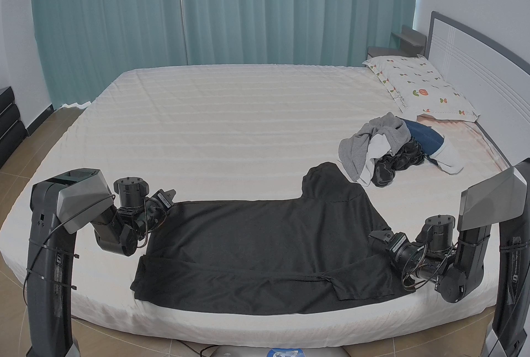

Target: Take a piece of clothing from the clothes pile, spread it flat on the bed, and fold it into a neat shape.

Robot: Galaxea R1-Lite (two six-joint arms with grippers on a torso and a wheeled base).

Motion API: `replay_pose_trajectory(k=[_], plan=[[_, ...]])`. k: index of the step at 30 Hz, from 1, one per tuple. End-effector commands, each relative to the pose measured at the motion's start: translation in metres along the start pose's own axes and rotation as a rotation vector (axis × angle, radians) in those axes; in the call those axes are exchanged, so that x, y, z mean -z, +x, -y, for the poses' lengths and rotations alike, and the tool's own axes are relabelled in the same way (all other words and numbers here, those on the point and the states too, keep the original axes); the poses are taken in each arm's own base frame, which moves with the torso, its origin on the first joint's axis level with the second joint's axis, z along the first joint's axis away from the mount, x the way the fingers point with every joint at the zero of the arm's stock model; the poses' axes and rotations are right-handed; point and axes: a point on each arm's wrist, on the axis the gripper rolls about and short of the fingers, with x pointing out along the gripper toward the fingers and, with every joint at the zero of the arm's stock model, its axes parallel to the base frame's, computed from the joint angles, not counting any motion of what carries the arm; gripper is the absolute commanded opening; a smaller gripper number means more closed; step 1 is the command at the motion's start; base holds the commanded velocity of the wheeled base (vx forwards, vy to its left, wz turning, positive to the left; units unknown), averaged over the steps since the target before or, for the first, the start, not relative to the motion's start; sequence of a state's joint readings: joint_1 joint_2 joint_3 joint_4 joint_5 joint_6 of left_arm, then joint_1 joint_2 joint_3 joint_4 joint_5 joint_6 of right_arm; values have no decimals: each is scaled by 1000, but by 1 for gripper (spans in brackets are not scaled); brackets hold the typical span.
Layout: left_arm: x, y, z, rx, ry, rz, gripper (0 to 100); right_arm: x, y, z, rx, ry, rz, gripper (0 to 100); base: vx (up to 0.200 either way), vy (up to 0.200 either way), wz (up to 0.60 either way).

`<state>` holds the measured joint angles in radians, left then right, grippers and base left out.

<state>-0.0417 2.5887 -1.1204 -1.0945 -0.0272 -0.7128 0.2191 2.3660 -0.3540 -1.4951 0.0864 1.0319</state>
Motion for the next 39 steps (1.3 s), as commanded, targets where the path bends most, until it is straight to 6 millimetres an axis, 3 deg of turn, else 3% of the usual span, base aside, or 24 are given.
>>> replay_pose_trajectory(k=[1, 5, 12, 18, 23, 34, 39], plan=[[-1, -3, -1, -2, -3, 11, 0, -4, -1, -8, -31, -10, 16, 100, 0, 0, 0], [-1, -12, -3, -9, -7, 7, 0, -5, 1, -10, -38, -16, 19, 100, 0, 0, 0], [-12, -23, 2, 12, -76, 45, 0, -20, 23, -20, -35, -108, 37, 100, 0, 0, 0], [-15, -23, 4, 22, -143, 51, 0, -51, 60, -38, -31, -214, 81, 100, 0, 0, 0], [-14, -24, 3, 20, -159, 44, 0, -75, 101, -51, -5, -284, 96, 100, 0, 0, 0], [-13, -24, 0, 13, -163, 43, 0, -93, 172, -57, 54, -362, 88, 100, 0, 0, 0], [-12, -24, 0, 11, -160, 39, 0, -101, 188, -60, 68, -360, 112, 100, 0, 0, 0]])
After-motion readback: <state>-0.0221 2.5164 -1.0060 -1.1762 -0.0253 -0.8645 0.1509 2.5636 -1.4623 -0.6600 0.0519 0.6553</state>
